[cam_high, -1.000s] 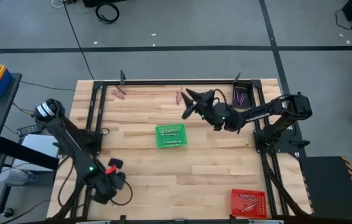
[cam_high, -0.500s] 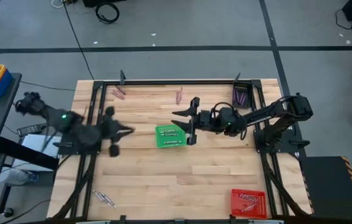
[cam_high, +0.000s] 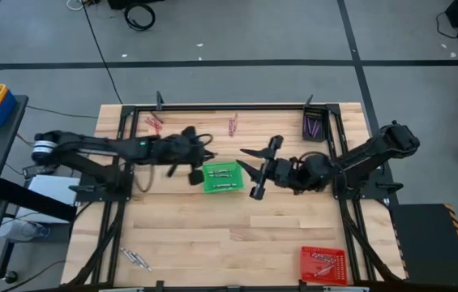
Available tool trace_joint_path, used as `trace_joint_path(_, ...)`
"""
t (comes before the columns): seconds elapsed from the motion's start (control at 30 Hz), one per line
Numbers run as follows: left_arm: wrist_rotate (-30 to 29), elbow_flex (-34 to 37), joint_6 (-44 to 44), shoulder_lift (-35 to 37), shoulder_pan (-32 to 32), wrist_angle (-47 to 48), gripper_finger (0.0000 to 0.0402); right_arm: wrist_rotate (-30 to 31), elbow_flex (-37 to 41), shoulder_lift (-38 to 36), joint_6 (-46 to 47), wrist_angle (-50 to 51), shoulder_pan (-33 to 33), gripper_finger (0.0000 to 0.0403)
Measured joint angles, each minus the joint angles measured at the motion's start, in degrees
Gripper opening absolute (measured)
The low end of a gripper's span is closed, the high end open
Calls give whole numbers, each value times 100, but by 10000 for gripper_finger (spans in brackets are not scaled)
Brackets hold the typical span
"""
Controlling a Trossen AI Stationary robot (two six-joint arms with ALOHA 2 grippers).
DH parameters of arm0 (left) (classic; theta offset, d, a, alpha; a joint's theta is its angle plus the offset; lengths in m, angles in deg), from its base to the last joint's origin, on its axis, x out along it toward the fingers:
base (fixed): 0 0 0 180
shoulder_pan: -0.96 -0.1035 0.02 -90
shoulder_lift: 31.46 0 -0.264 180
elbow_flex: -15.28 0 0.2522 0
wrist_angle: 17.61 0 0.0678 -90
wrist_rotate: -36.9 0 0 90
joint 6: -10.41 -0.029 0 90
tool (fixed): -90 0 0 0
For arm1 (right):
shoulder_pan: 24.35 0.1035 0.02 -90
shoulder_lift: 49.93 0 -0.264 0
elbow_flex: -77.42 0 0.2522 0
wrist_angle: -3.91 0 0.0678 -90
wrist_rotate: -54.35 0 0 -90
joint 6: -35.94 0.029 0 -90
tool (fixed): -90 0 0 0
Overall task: Sort crayons
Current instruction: Put the white crayon into the green basket
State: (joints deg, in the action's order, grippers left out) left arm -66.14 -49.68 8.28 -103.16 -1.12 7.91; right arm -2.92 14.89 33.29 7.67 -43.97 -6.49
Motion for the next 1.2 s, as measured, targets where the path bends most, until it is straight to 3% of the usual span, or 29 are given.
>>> trace_joint_path(0.2,451,-7,223,-968,-308,-821,48,1600,0,-17,-976,-48,325,147)
trace_joint_path(0.33,473,-7,628,-1522,-462,-807,48,2085,0,-26,-1139,-81,308,147)
trace_joint_path(0.6,889,-9,850,-2323,-414,-986,48,2173,0,-31,-1183,-145,254,147)
trace_joint_path(0.87,986,-11,857,-2463,-378,-1032,74,2170,0,-31,-1183,-368,258,147)
trace_joint_path(1.03,1600,-49,1145,-2455,-364,-942,129,2168,0,-31,-1180,-367,258,147)
trace_joint_path(1.2,2917,-448,1446,-1806,187,197,156,2173,0,-31,-1181,-336,280,147)
